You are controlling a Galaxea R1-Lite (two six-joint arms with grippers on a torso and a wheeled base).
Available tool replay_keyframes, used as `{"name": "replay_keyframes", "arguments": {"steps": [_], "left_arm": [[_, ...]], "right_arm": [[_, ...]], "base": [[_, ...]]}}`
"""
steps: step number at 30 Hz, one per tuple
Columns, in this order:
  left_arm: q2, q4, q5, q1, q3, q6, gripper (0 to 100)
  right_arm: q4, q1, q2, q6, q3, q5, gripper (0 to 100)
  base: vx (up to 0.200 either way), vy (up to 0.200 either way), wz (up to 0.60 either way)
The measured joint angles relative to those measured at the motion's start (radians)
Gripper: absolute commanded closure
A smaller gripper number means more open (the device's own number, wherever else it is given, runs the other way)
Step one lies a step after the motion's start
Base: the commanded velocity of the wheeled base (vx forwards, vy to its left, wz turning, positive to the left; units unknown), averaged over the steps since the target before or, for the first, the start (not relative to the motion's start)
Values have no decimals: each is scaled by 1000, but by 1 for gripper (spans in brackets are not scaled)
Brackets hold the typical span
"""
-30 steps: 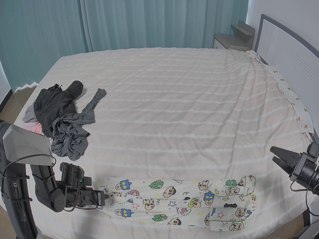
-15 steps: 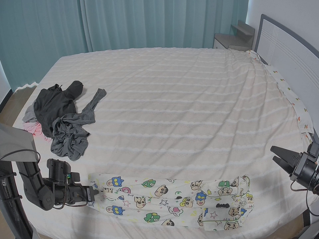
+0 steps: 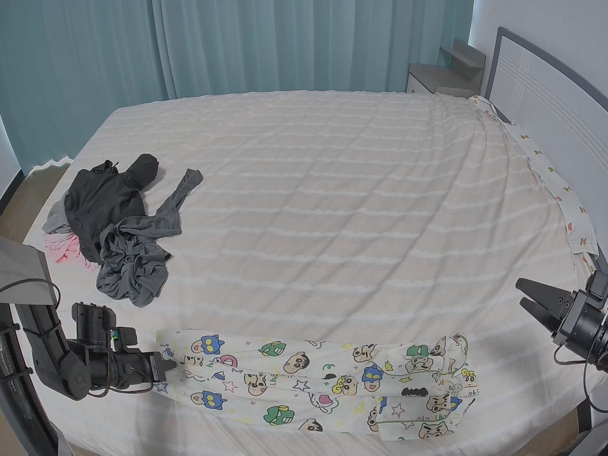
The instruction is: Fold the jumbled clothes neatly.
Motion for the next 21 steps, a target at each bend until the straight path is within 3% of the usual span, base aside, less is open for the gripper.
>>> {"name": "replay_keyframes", "arguments": {"steps": [21], "left_arm": [[-7,-4,-52,110,15,0,100]], "right_arm": [[0,0,0,0,1,0,0]], "base": [[0,0,0]]}}
